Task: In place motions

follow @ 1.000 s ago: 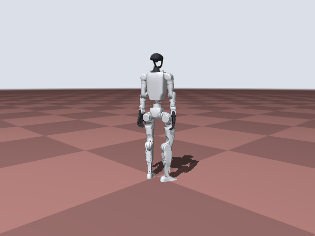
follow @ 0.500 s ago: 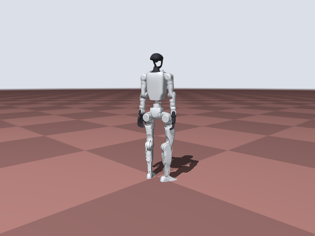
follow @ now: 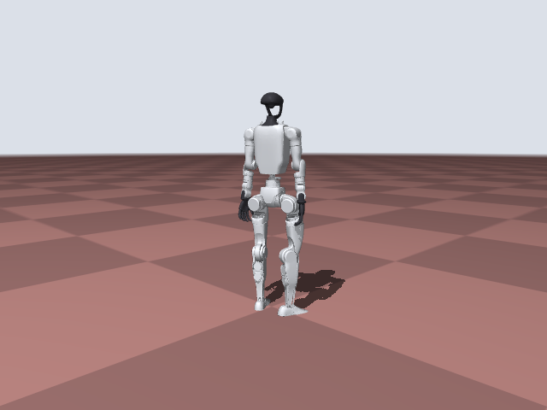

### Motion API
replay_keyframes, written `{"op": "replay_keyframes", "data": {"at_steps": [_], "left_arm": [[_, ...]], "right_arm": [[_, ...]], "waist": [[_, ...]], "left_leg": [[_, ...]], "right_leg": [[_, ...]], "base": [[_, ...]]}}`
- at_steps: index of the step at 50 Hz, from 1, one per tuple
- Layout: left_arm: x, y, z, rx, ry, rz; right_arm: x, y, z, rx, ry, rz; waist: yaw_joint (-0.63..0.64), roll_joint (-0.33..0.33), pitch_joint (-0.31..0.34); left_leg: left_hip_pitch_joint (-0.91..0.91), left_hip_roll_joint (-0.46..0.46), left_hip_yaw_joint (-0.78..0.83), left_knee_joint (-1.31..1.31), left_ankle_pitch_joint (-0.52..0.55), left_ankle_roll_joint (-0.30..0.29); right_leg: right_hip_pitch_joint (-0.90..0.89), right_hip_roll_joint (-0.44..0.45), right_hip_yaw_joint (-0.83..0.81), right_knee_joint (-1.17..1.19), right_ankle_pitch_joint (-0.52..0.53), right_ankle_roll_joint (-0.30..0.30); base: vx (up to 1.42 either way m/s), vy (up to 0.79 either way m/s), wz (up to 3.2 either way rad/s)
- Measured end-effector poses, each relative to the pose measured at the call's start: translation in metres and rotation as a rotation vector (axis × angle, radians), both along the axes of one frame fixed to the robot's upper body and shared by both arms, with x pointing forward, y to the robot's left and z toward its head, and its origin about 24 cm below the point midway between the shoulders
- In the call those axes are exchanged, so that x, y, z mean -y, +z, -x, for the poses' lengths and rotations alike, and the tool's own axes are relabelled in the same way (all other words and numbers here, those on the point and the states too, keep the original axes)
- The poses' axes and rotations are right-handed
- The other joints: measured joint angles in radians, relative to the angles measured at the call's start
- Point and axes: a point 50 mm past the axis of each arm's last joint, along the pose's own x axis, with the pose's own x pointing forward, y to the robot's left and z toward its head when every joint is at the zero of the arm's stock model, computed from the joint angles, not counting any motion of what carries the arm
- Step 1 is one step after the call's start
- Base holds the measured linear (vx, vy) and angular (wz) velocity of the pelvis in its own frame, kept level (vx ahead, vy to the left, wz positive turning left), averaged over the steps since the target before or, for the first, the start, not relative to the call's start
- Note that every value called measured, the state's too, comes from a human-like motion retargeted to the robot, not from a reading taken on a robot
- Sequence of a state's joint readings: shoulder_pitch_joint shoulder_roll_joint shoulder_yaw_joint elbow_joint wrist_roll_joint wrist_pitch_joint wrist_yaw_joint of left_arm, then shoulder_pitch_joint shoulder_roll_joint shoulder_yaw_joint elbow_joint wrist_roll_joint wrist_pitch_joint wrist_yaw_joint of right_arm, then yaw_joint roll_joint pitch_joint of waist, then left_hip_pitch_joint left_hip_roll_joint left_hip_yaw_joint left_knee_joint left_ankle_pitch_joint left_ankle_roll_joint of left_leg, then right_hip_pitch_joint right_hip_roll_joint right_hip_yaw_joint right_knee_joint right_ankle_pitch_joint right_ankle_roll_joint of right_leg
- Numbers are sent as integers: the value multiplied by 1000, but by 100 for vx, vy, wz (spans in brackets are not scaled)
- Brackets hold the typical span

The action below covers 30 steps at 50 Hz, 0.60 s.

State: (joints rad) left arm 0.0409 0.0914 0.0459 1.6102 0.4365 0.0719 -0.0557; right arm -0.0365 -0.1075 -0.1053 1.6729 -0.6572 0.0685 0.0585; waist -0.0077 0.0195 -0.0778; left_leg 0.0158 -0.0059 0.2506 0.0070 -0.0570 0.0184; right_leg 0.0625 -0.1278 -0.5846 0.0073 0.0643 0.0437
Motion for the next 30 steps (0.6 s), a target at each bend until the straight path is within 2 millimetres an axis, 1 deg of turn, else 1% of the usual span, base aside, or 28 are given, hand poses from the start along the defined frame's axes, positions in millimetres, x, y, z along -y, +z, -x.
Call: {"op": "replay_keyframes", "data": {"at_steps": [30], "left_arm": [[1,0,0,0,1,2]], "right_arm": [[0,0,0,2,1,1]], "waist": [[0,3,-1]], "left_leg": [[-1,0,1,1,-2,0]], "right_leg": [[-1,0,1,1,-1,0]], "base": [[0,0,0]]}}
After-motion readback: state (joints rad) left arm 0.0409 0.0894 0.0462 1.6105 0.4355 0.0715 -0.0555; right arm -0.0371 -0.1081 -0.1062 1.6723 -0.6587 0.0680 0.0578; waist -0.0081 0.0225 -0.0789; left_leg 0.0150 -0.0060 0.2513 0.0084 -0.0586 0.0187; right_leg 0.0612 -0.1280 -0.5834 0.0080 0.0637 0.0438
